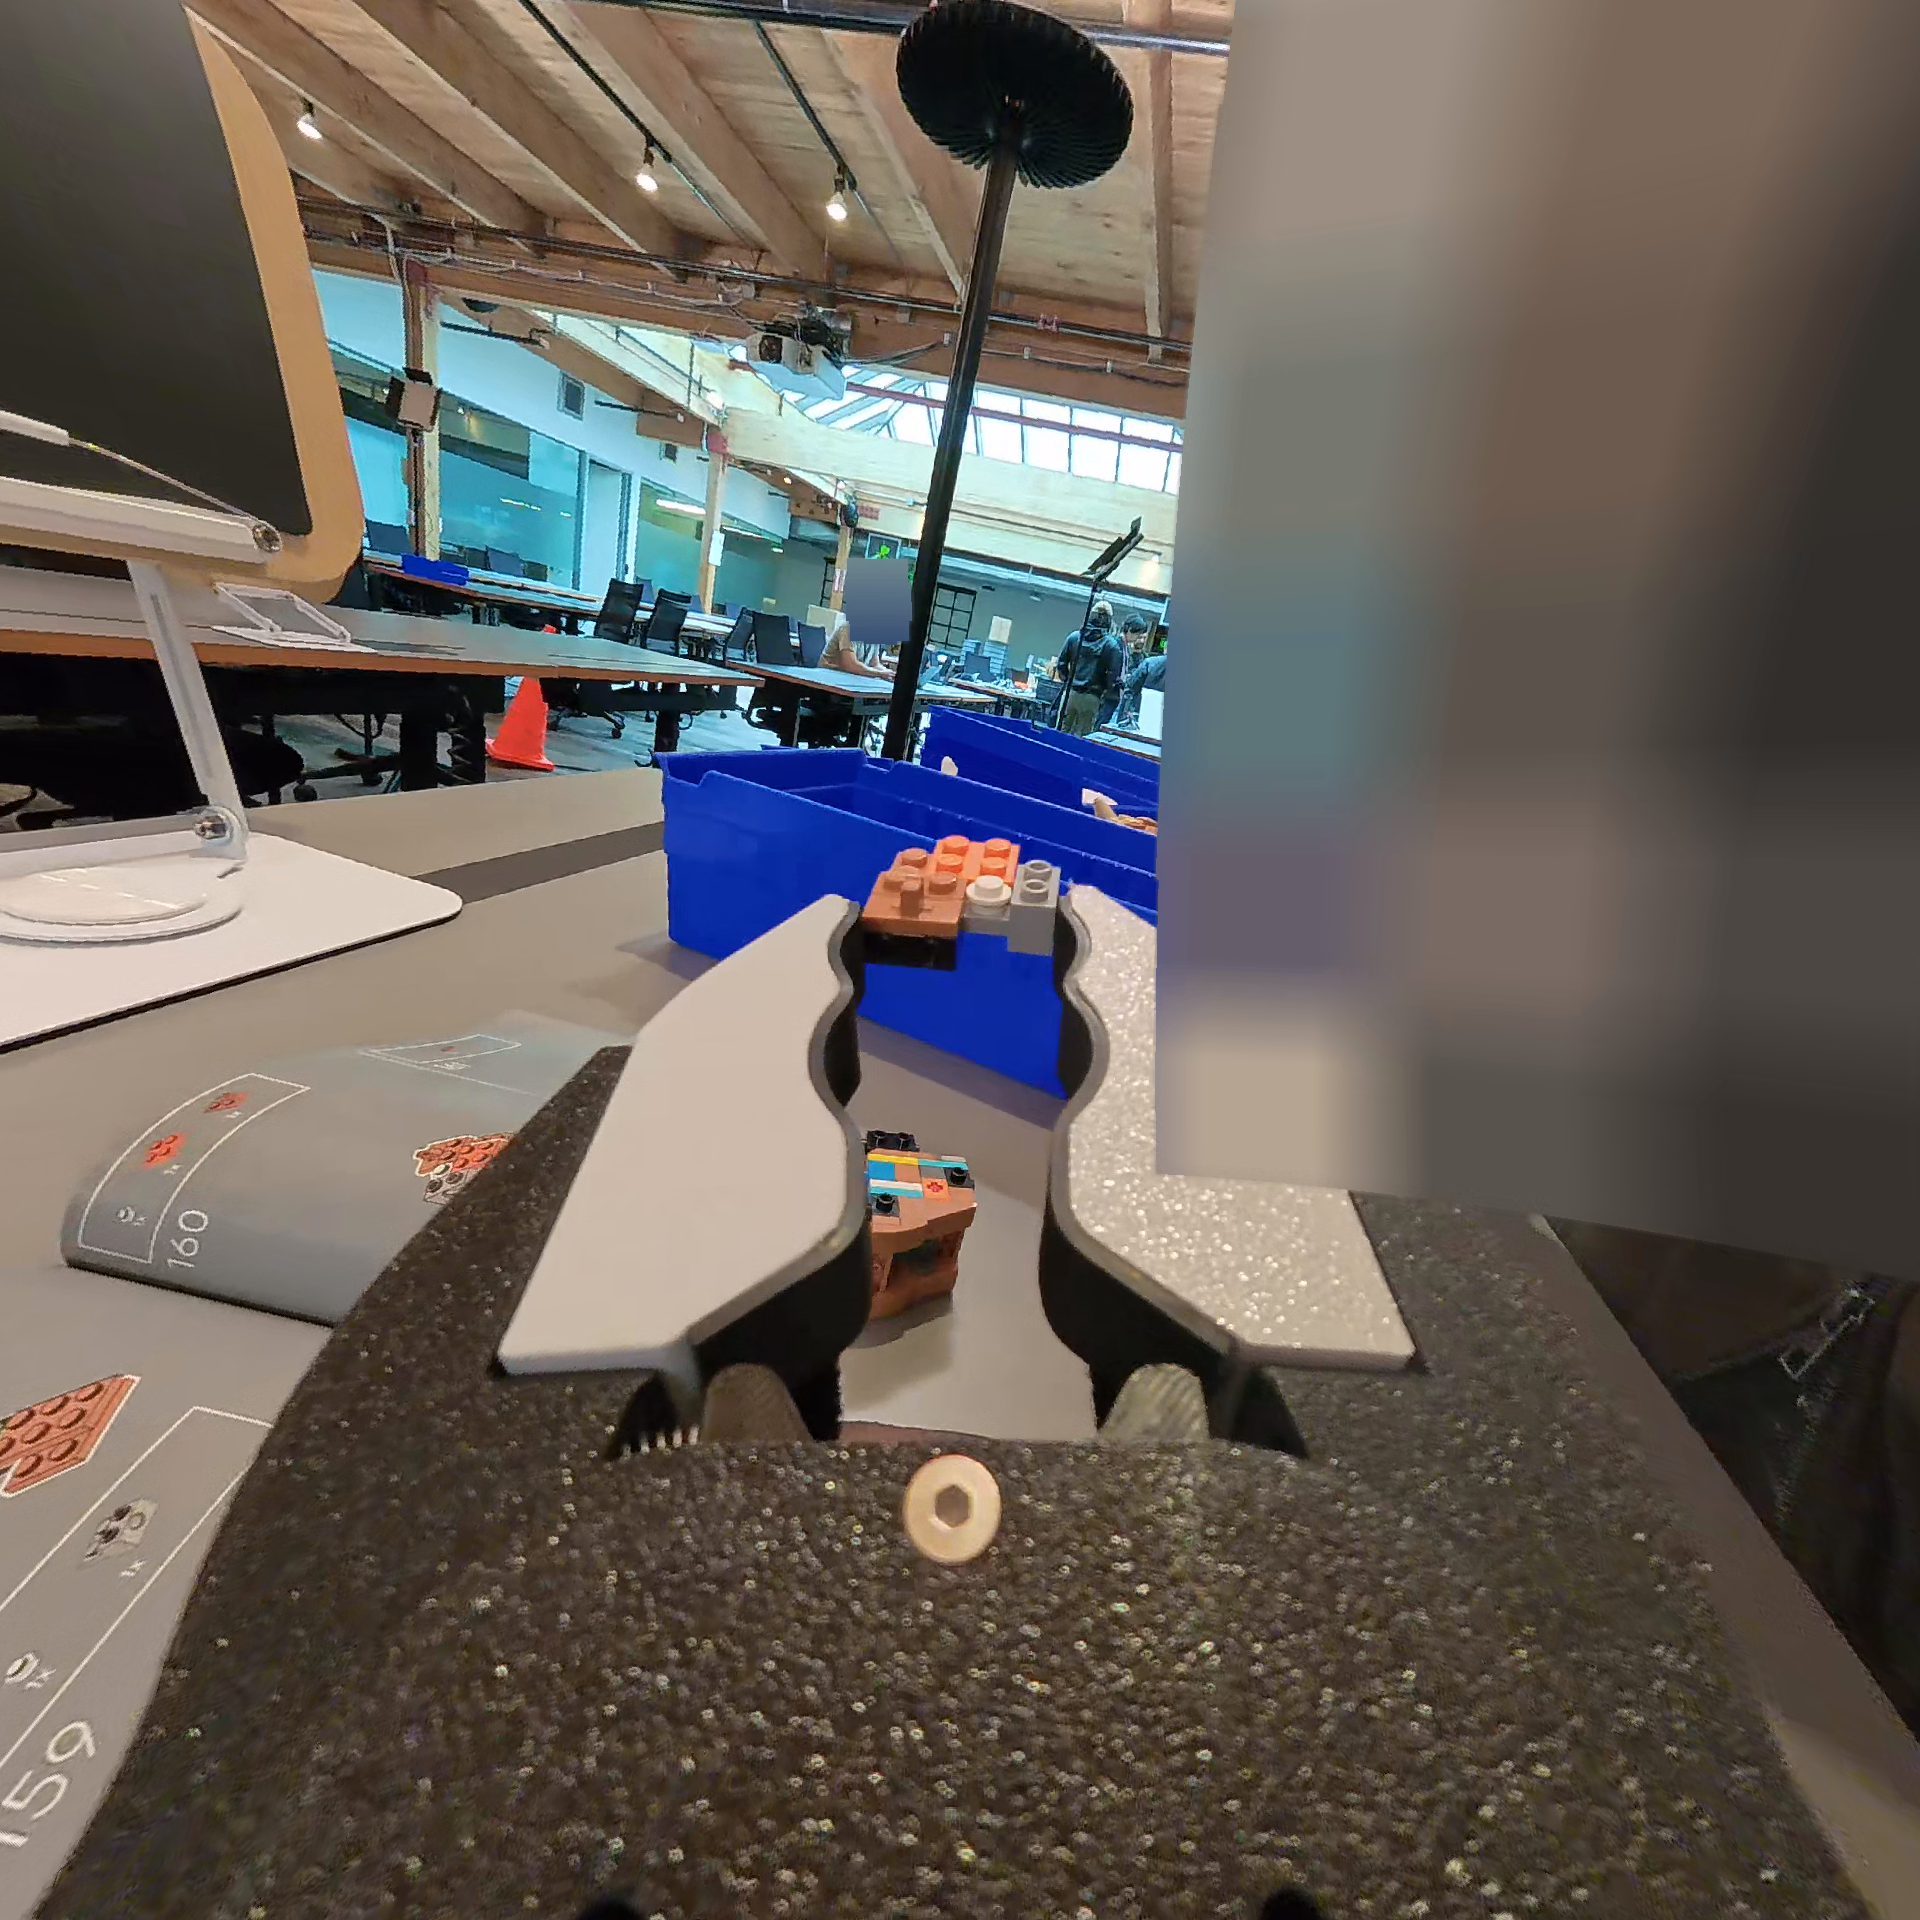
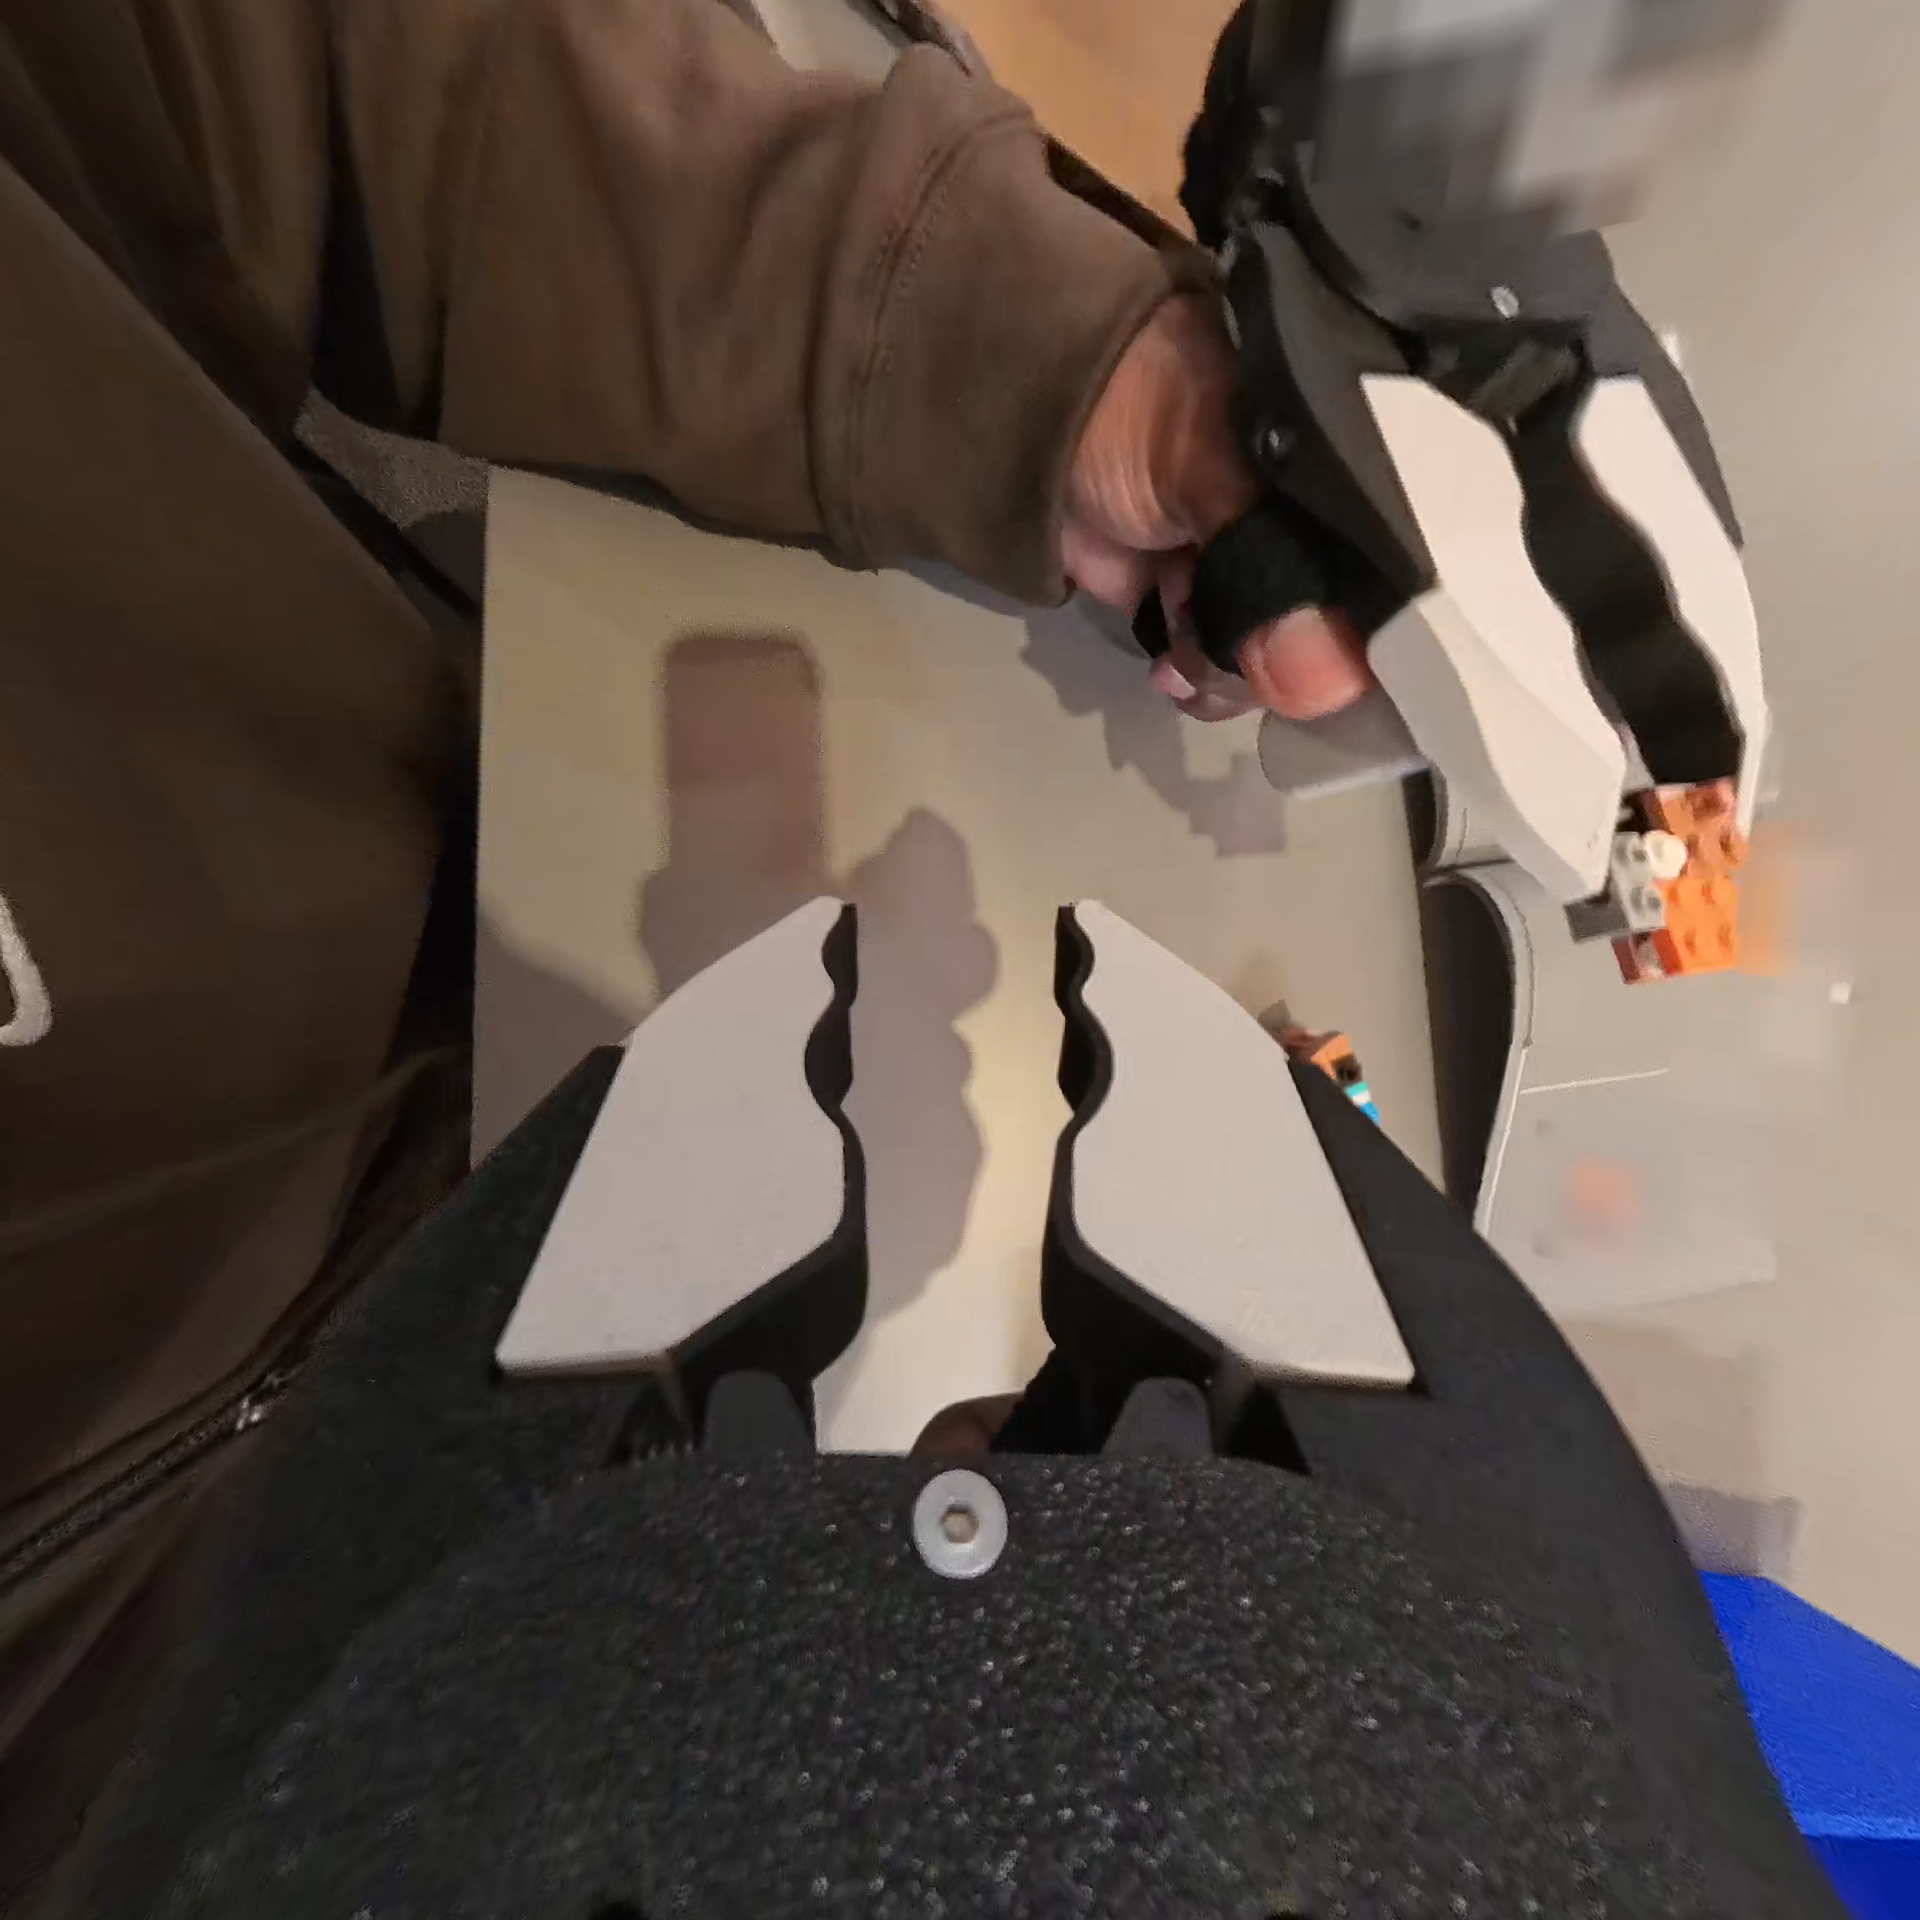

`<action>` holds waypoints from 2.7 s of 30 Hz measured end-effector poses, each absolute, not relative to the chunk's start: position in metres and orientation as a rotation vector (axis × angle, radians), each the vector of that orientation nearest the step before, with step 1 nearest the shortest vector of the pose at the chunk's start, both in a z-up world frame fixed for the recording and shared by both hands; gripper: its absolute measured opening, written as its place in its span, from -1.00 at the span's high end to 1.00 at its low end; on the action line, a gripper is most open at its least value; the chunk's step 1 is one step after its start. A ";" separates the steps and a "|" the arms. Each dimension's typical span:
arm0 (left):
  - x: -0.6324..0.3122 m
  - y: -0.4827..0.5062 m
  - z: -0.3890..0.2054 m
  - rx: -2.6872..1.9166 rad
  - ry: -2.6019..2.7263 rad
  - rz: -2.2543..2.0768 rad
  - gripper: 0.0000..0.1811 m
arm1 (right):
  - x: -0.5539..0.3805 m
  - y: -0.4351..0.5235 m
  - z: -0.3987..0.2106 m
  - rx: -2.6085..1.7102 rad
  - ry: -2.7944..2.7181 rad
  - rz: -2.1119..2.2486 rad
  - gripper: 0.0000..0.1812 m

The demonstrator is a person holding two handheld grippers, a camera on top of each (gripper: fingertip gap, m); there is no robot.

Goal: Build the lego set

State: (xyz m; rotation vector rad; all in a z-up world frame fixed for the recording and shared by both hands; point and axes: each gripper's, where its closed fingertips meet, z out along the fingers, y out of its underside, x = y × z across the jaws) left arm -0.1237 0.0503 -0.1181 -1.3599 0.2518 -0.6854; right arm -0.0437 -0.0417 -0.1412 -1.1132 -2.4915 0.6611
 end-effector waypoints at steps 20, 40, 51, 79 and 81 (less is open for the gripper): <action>-0.090 0.056 -0.132 -1.425 0.337 -0.687 0.62 | 0.094 0.227 -0.221 -1.699 -2.408 0.136 0.81; -0.055 0.050 -0.155 -1.522 0.488 -0.762 0.62 | 0.073 0.217 -0.260 -1.594 -2.600 0.196 0.91; -0.028 0.028 -0.157 -1.488 0.692 -0.903 0.62 | 0.036 0.152 -0.156 -0.894 -2.572 0.631 0.92; -0.017 0.004 -0.159 -1.430 0.866 -0.963 0.62 | -0.022 -0.006 -0.148 0.135 -3.033 0.674 0.92; -0.016 0.003 -0.159 -1.430 0.872 -0.965 0.62 | -0.021 -0.006 -0.149 0.134 -3.044 0.658 0.92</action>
